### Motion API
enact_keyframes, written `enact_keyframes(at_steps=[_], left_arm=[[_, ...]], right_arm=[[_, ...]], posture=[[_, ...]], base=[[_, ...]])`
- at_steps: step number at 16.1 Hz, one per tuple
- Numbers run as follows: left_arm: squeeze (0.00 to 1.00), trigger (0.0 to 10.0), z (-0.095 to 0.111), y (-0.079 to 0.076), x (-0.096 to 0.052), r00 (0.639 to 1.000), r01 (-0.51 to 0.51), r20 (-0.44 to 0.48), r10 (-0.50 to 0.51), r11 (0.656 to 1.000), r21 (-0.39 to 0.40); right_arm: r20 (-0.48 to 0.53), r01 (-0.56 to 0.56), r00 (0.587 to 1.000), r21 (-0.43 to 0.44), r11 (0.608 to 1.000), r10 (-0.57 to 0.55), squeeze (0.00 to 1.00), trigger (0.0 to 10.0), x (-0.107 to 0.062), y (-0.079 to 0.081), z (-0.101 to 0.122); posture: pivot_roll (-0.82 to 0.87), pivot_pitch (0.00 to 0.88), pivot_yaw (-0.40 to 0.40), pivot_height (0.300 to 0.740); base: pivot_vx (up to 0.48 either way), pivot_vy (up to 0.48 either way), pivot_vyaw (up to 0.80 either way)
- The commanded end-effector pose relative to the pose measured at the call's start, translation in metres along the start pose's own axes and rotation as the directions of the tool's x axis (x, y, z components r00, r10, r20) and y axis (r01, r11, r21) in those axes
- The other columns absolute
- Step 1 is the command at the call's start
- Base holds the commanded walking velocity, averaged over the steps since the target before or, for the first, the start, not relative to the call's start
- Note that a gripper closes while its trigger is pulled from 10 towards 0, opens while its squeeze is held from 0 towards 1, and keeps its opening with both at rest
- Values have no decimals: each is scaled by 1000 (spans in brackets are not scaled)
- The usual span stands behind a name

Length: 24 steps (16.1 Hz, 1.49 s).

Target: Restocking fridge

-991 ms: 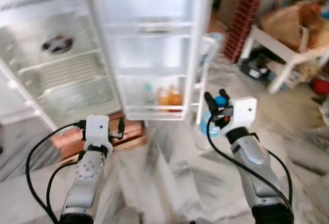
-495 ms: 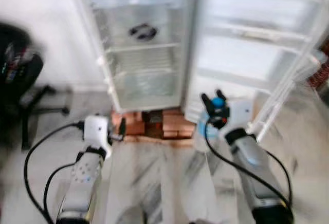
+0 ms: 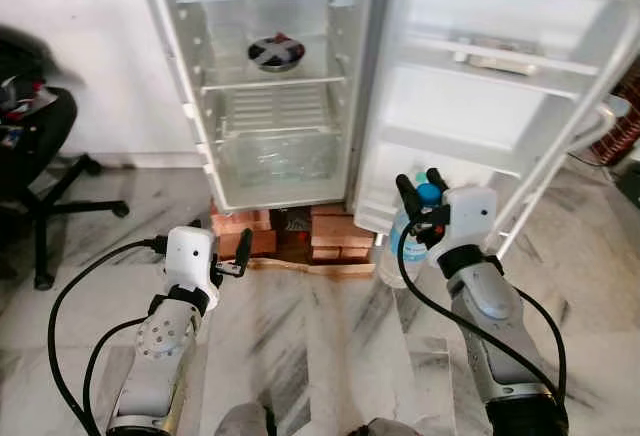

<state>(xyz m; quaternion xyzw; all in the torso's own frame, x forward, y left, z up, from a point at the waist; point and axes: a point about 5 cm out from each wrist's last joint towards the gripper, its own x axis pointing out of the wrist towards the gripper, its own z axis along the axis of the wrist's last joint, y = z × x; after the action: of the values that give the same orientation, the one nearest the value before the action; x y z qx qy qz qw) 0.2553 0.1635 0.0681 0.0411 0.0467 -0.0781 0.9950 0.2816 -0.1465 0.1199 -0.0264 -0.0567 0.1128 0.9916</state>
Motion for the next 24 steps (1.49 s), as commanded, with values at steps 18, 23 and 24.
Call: enact_keyframes(at_steps=[18,23,24], left_arm=[[0,10000,2,-3,5,1000,20,15,-20,1000,-6],[0,10000,2,-4,5,1000,23,16,-23,1000,-6],[0,10000,2,-4,5,1000,24,16,-24,1000,-6]], right_arm=[[78,-50,995,-70,996,55,0,10000,4,3,15],[81,-33,996,-78,996,39,0,10000,4,2,15],[80,-31,996,-79,996,37,0,10000,4,2,15]], posture=[[87,75,-40,740],[86,76,-39,740],[85,77,-40,740]], base=[[256,0,225],[335,0,0],[322,0,0]])
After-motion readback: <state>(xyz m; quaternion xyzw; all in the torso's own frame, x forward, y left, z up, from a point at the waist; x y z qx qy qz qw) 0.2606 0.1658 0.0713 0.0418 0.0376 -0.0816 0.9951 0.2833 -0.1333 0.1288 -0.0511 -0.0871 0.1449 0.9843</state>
